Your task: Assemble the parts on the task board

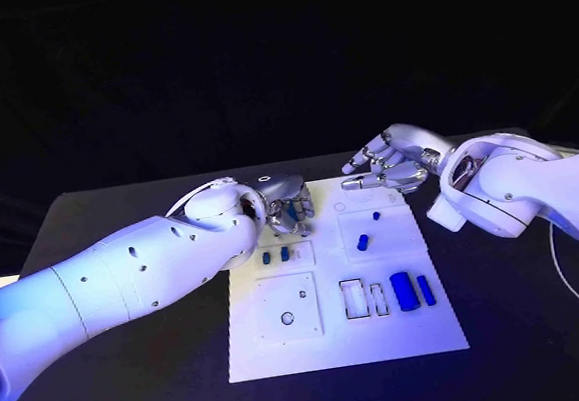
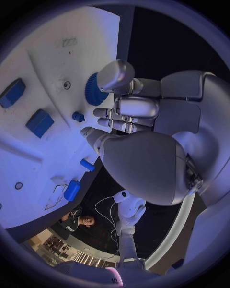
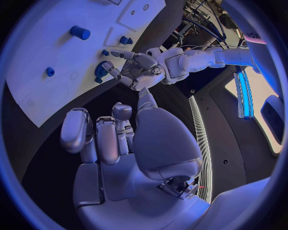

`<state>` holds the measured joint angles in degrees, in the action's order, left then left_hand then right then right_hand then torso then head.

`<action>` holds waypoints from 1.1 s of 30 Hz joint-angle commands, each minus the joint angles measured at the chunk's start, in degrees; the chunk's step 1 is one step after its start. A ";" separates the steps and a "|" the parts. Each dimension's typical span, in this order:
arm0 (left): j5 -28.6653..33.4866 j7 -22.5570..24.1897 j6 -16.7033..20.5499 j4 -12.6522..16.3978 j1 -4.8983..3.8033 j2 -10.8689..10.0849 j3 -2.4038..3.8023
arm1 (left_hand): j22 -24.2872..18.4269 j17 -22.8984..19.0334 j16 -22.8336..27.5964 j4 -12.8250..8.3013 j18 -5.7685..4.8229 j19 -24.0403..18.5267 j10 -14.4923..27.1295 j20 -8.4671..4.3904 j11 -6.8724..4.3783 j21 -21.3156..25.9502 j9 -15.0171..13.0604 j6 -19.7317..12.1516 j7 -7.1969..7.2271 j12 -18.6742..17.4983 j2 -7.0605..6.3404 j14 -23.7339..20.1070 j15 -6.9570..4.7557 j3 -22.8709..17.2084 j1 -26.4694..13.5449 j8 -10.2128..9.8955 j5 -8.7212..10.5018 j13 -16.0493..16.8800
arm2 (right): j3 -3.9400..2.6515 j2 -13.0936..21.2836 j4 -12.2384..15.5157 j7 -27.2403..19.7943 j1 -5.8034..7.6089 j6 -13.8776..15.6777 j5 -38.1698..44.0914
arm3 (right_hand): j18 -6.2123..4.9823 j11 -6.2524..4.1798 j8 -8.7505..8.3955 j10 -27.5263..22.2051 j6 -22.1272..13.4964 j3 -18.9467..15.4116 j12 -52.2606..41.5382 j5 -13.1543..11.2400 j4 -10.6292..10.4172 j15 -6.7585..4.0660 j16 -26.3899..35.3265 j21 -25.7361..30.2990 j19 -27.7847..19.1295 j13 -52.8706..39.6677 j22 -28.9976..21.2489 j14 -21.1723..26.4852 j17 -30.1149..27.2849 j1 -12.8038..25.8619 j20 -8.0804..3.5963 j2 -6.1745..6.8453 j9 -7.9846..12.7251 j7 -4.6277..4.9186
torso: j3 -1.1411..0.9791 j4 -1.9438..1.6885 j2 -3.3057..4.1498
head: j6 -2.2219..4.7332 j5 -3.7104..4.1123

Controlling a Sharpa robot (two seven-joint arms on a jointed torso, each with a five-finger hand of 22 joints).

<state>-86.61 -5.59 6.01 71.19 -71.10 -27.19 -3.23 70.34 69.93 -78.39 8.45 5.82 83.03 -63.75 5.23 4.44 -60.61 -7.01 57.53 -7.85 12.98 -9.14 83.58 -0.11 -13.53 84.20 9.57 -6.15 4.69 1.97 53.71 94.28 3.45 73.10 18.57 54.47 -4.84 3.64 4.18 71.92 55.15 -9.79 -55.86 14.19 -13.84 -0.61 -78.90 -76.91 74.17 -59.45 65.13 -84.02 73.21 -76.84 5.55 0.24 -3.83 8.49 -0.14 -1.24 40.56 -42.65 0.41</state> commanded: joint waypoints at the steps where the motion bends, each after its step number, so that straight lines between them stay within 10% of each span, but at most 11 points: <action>1: -2.52 -1.89 -3.22 -0.22 0.07 0.37 0.01 | 0.80 0.22 -0.36 0.06 -0.50 0.48 -0.46 0.12 -0.02 -1.03 0.15 0.61 0.04 -0.41 -0.28 1.21 -0.14 -0.43 -0.02 -0.39 0.25 -0.16 | 0.00 -0.10 0.01 -0.35 -0.04 -0.73 0.26 | -0.67 -0.11 -0.04 0.14 0.28 -0.23 -0.08 0.19 0.02 -0.13 0.22 0.19 -0.48 -0.01 -0.06 -2.51 0.01 0.07 0.02 -0.50 -0.03 0.04 | -0.03 -0.07 -0.03 | -0.09 0.01; 33: -3.36 -2.95 -6.08 -2.13 0.42 2.30 0.00 | 6.15 0.57 -1.66 -1.41 -1.41 1.32 -5.35 -0.39 -0.78 -7.57 1.05 4.72 0.44 -3.24 0.28 2.10 -0.83 -6.91 1.55 -1.47 0.08 -0.49 | 0.00 -0.43 0.00 -0.36 -0.04 -0.93 0.27 | -0.67 -0.11 -0.04 0.20 0.29 -0.29 -0.24 0.30 0.01 -0.13 0.22 0.20 -0.46 -0.12 -0.05 -2.52 0.04 -0.02 0.02 -0.60 -0.04 0.03 | 0.00 -0.11 -0.05 | -0.35 0.12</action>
<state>-89.50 -8.55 0.95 69.06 -70.69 -25.10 -3.25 74.95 70.51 -79.71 7.02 5.19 83.64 -68.70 5.02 3.68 -67.89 -6.01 61.94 -7.36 9.96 -8.68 83.97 -0.50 -20.20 85.41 8.38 -6.15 4.26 1.97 53.35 94.27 3.42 73.10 18.41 54.47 -4.84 3.64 4.18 71.92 55.15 -9.79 -55.86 14.18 -13.83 -0.61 -78.90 -76.91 74.17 -59.52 65.13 -84.02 73.22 -76.84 5.55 0.24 -3.83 8.49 -0.14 -1.33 40.50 -42.97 0.54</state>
